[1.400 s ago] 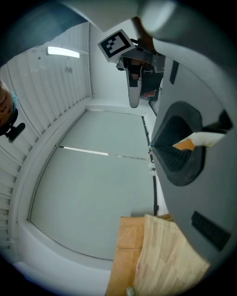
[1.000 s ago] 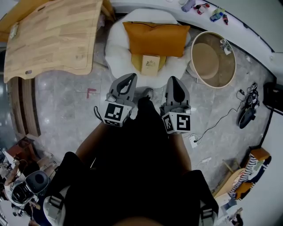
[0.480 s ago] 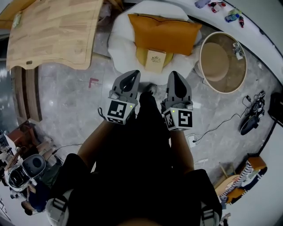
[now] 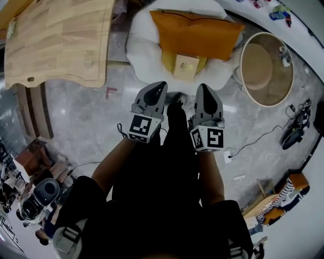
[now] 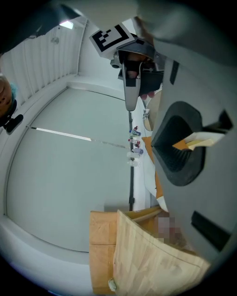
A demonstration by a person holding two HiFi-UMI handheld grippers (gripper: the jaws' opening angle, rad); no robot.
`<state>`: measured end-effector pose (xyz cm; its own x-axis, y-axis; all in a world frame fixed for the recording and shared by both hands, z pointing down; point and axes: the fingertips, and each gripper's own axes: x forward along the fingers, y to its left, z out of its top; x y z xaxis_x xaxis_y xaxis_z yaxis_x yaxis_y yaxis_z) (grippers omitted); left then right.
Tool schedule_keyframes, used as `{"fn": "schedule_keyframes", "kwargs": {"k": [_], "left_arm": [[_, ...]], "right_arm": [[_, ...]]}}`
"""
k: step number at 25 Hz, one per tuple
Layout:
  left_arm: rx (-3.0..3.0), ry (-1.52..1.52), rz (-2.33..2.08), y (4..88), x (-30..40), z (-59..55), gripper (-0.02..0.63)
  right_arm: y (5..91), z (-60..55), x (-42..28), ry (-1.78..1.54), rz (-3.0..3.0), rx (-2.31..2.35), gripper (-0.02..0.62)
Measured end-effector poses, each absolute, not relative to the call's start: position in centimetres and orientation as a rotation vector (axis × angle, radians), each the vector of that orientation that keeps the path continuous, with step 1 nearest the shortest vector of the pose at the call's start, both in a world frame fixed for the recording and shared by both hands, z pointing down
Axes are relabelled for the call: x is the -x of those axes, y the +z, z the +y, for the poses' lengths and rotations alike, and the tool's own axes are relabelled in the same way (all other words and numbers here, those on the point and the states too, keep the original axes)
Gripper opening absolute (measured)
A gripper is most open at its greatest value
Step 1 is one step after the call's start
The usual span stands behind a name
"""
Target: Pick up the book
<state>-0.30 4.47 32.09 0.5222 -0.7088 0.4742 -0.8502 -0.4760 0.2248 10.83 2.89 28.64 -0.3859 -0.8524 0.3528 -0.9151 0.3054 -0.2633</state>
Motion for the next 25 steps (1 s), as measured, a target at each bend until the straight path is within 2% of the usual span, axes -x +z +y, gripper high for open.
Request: {"fn": "schedule_keyframes", "kwargs": {"k": [25], "left_arm": [[-2.214, 0.497, -1.176, 55.7, 0.6, -0.5, 0.0]], "right_arm": [[52.3, -1.3, -9.8, 0.895, -2.244, -1.633, 0.002]]}}
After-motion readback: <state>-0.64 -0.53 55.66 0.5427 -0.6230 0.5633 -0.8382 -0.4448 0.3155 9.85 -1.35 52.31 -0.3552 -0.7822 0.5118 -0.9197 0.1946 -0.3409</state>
